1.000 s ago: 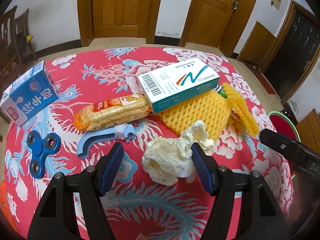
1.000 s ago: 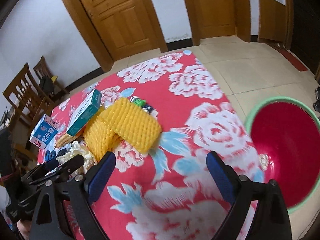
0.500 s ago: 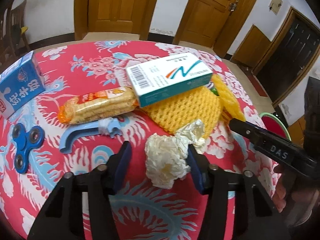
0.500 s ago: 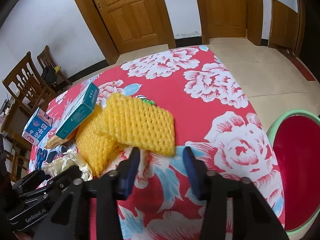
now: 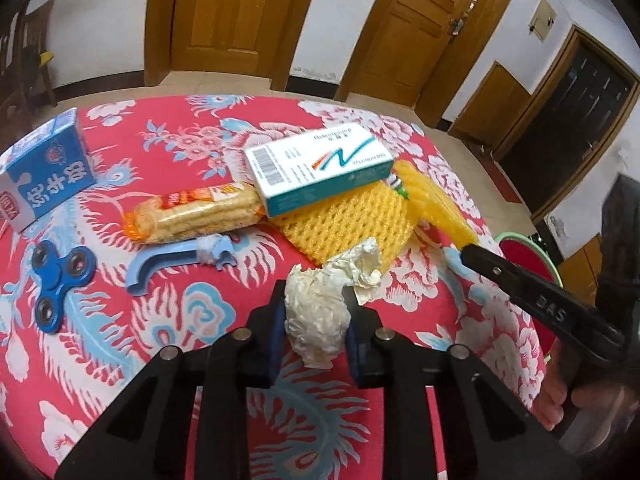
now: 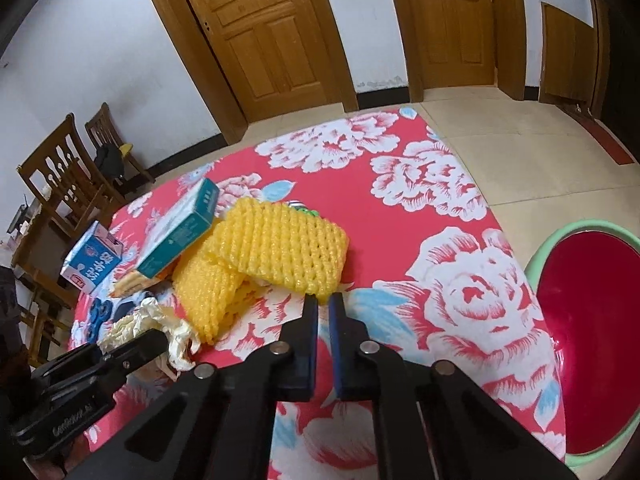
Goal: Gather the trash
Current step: 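Carry the paper toward the bucket with the left gripper while the right drops the yellow net in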
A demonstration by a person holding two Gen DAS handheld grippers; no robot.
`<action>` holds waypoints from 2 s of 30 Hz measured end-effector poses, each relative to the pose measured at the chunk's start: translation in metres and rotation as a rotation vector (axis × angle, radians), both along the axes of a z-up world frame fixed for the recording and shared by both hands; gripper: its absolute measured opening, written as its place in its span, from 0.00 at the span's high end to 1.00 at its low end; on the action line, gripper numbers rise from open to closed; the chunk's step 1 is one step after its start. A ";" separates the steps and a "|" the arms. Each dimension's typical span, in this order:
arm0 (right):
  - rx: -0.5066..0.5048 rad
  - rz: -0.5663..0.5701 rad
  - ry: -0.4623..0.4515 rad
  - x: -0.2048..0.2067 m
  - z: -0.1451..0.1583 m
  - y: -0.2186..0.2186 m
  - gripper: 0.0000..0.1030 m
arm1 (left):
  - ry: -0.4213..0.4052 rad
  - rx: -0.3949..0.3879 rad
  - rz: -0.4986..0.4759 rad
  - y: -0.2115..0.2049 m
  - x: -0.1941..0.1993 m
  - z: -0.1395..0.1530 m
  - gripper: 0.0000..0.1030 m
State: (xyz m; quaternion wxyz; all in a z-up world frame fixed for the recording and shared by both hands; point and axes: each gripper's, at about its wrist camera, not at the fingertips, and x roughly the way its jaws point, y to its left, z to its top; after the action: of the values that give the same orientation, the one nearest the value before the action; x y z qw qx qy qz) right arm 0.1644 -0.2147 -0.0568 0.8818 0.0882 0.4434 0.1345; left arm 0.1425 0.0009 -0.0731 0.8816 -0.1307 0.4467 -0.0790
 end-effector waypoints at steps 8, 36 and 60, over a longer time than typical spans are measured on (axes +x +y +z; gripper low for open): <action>0.050 -0.025 -0.058 -0.027 0.021 -0.015 0.94 | -0.053 -0.018 0.016 0.004 -0.013 0.021 0.76; 0.139 -0.253 -0.126 -0.099 0.037 -0.116 0.94 | -0.135 -0.039 -0.135 -0.052 -0.045 0.064 0.76; 0.120 -0.545 -0.055 -0.127 -0.003 -0.226 0.91 | -0.085 0.044 -0.374 -0.181 -0.018 0.045 0.76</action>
State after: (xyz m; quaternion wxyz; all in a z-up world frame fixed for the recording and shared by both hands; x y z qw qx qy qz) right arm 0.0374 -0.4404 -0.0594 0.8904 0.2527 0.3703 -0.0790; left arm 0.1242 -0.1802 -0.0280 0.8723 -0.0227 0.4270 -0.2374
